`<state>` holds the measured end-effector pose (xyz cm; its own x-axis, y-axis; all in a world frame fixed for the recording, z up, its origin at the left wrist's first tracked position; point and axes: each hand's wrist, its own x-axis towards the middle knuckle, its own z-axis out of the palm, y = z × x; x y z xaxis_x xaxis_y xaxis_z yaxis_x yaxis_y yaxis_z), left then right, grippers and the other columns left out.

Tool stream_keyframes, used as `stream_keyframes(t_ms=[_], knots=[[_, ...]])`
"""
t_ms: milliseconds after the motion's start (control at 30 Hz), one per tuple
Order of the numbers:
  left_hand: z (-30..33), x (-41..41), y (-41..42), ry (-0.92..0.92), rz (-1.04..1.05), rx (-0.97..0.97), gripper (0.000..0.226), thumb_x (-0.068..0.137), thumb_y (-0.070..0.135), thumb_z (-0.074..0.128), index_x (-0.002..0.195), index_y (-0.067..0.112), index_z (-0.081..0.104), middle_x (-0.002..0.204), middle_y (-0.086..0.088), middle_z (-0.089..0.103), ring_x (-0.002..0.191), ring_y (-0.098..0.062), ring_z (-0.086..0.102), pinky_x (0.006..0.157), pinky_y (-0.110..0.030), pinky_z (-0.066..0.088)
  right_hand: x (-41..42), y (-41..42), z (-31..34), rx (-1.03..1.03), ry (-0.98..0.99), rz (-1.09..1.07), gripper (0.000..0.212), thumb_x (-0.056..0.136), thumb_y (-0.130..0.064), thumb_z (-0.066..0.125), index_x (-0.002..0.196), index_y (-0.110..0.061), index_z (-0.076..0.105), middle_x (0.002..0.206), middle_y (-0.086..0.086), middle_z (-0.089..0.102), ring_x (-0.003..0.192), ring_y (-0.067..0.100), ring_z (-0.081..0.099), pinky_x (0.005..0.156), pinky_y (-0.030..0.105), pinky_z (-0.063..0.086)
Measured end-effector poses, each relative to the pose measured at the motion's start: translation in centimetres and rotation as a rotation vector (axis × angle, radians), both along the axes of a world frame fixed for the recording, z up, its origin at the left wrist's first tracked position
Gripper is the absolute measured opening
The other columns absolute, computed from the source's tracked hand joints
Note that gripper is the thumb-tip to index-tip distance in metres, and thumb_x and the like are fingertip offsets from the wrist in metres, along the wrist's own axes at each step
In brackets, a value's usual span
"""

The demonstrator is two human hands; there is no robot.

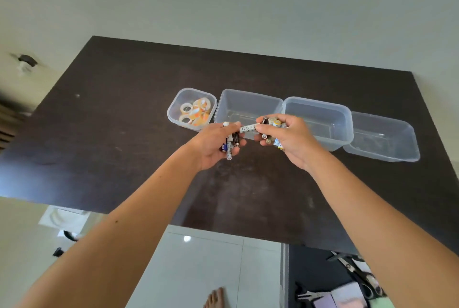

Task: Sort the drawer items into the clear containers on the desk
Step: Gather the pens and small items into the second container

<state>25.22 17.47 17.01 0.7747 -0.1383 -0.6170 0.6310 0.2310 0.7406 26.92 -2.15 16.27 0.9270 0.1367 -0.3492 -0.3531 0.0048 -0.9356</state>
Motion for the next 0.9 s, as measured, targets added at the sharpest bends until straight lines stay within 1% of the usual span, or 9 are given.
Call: stream_keyframes(t_ms=[100,233,400,500,567,633,733,800,900], knots=[[0.9,3.1,-0.3,0.008,0.019,0.037,0.014,0.104,0.017,0.06,0.105,0.003,0.063,0.088,-0.01,0.064,0.072,-0.018,0.065,0.046,-0.021,0.052,2.8,0.5,0.8,-0.045,0.015,-0.052,0.012,0.089,0.001,0.08,0.099,-0.005,0.078,0.097,0.015,0.078,0.08,0.026,0.077,0.068,0.029,0.063],[1.1,6.5,-1.0,0.066,0.067,0.107,0.011,0.105,0.012,0.058,0.098,0.003,0.059,0.084,-0.011,0.061,0.067,-0.018,0.063,0.044,-0.022,0.054,5.4,1.2,0.7,-0.089,0.064,-0.084,0.013,0.088,0.0,0.082,0.099,-0.004,0.078,0.099,0.018,0.075,0.083,0.026,0.073,0.083,0.038,0.067],[0.8,9.1,-1.3,0.078,0.08,0.15,0.017,0.103,0.006,0.059,0.115,-0.004,0.055,0.093,-0.016,0.059,0.069,-0.022,0.062,0.055,-0.031,0.064,7.2,1.7,-0.3,-0.167,0.129,-0.087,0.015,0.086,-0.003,0.084,0.099,-0.006,0.078,0.111,0.019,0.077,0.084,0.026,0.076,0.09,0.043,0.065],[0.4,9.8,-1.4,0.082,0.061,0.18,0.024,0.104,0.003,0.056,0.125,-0.003,0.05,0.101,-0.019,0.059,0.079,-0.026,0.067,0.072,-0.043,0.066,7.7,2.6,-1.0,-0.227,0.147,-0.093,0.017,0.086,-0.007,0.085,0.1,-0.01,0.076,0.109,0.015,0.078,0.097,0.029,0.078,0.094,0.045,0.064],[0.1,10.0,-1.4,0.089,0.053,0.206,0.028,0.104,0.0,0.053,0.131,-0.001,0.047,0.104,-0.019,0.059,0.085,-0.028,0.069,0.076,-0.047,0.064,7.8,3.5,-1.5,-0.291,0.143,-0.077,0.015,0.087,-0.009,0.085,0.099,-0.012,0.076,0.105,0.012,0.078,0.103,0.031,0.077,0.099,0.049,0.061],[-0.2,10.1,-1.3,0.094,0.025,0.242,0.032,0.104,-0.001,0.052,0.135,0.0,0.045,0.108,-0.02,0.059,0.089,-0.03,0.069,0.073,-0.049,0.064,7.8,4.2,-1.8,-0.326,0.158,-0.052,0.025,0.088,-0.01,0.083,0.112,-0.011,0.075,0.113,0.01,0.076,0.107,0.029,0.074,0.101,0.049,0.059],[-0.3,10.1,-1.1,0.082,-0.017,0.266,0.033,0.104,0.001,0.05,0.137,0.0,0.046,0.121,-0.022,0.059,0.094,-0.032,0.069,0.073,-0.054,0.064,7.6,4.6,-1.7,-0.247,0.202,-0.06,0.047,0.092,-0.002,0.077,0.137,-0.012,0.065,0.127,0.007,0.066,0.116,0.024,0.066,0.101,0.042,0.059],[-0.3,10.0,-0.7,0.087,-0.008,0.256,0.034,0.104,0.003,0.049,0.137,0.0,0.047,0.123,-0.021,0.06,0.103,-0.035,0.069,0.076,-0.057,0.063,7.8,4.4,-1.9,-0.248,0.202,-0.061,0.038,0.094,-0.002,0.073,0.128,-0.017,0.07,0.13,0.009,0.068,0.117,0.025,0.067,0.1,0.046,0.06],[-0.4,10.1,-0.1,0.095,0.037,0.198,0.035,0.104,0.009,0.048,0.138,0.002,0.047,0.139,-0.022,0.053,0.123,-0.039,0.06,0.07,-0.055,0.062,7.7,3.9,-1.7,-0.256,0.195,-0.064,0.028,0.097,-0.002,0.067,0.111,-0.025,0.072,0.127,0.01,0.07,0.118,0.028,0.068,0.096,0.048,0.06]])
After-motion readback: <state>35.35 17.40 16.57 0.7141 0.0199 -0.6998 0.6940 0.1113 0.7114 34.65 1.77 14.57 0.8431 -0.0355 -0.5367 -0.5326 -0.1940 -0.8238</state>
